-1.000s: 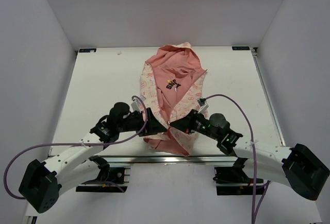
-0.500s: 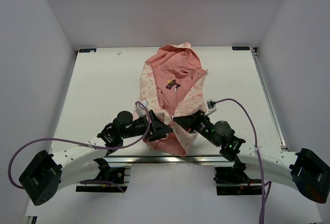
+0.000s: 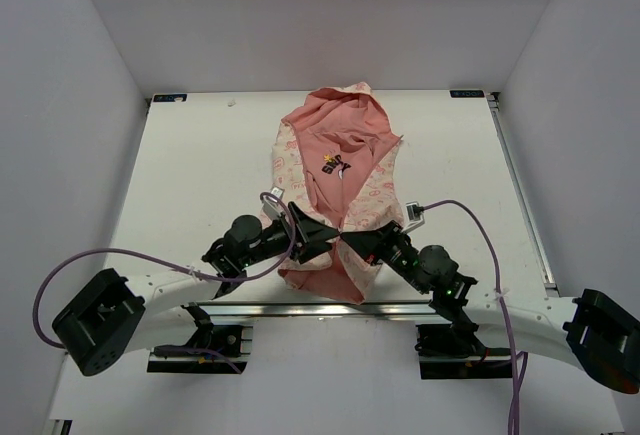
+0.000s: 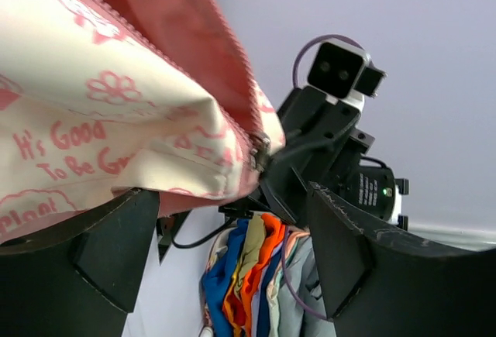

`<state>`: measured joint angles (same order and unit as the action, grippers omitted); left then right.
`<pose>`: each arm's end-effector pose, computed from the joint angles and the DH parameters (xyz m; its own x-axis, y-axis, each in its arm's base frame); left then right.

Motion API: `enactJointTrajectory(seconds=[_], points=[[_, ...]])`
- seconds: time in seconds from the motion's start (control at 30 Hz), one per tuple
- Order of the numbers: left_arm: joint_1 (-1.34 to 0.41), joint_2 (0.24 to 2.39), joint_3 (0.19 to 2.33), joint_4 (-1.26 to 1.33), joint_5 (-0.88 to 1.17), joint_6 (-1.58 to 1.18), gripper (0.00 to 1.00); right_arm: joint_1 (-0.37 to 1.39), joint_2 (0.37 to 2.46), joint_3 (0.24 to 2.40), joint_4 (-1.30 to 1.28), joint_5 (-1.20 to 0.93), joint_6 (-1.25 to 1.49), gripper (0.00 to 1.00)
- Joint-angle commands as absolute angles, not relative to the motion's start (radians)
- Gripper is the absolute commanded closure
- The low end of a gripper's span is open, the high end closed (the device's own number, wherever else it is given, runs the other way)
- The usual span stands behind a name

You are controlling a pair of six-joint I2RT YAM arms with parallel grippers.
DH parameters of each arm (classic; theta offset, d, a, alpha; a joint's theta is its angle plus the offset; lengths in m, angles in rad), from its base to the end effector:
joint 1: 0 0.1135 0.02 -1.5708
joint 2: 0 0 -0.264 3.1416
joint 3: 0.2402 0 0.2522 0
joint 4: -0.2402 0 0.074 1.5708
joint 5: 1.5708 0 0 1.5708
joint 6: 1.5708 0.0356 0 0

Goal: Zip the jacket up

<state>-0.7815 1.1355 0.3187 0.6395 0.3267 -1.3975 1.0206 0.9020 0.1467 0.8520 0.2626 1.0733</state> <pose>0.1525 -0.1674 0.1964 -0.8996 -0.4216 -0.1140 0.0304 0.1999 -0.9793 0.1039 0.1517 0.2069 -0.5806 0.6766 -0.4530 -0.3727 0.2737 0.8866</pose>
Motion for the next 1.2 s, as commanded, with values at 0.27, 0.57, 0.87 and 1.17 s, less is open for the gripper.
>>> enactJointTrajectory(seconds=[0.27,0.57,0.87,1.17], points=[[-0.807,1.175,0.367,0.773,0.272,-1.425,0.31,1.031,0.926,0.127,0.988,0.313,1.043,1.00],[-0.810,1.226,0.367,0.822,0.290,-1.422,0.57,1.031,0.962,0.140,1.006,0.284,1.045,1.00],[-0.813,1.204,0.367,0.819,0.294,-1.394,0.81,1.031,0.969,0.179,0.892,0.288,1.066,1.00],[-0.811,1.190,0.410,0.697,0.337,-1.339,1.00,1.031,0.913,0.242,0.753,0.245,0.997,0.66]])
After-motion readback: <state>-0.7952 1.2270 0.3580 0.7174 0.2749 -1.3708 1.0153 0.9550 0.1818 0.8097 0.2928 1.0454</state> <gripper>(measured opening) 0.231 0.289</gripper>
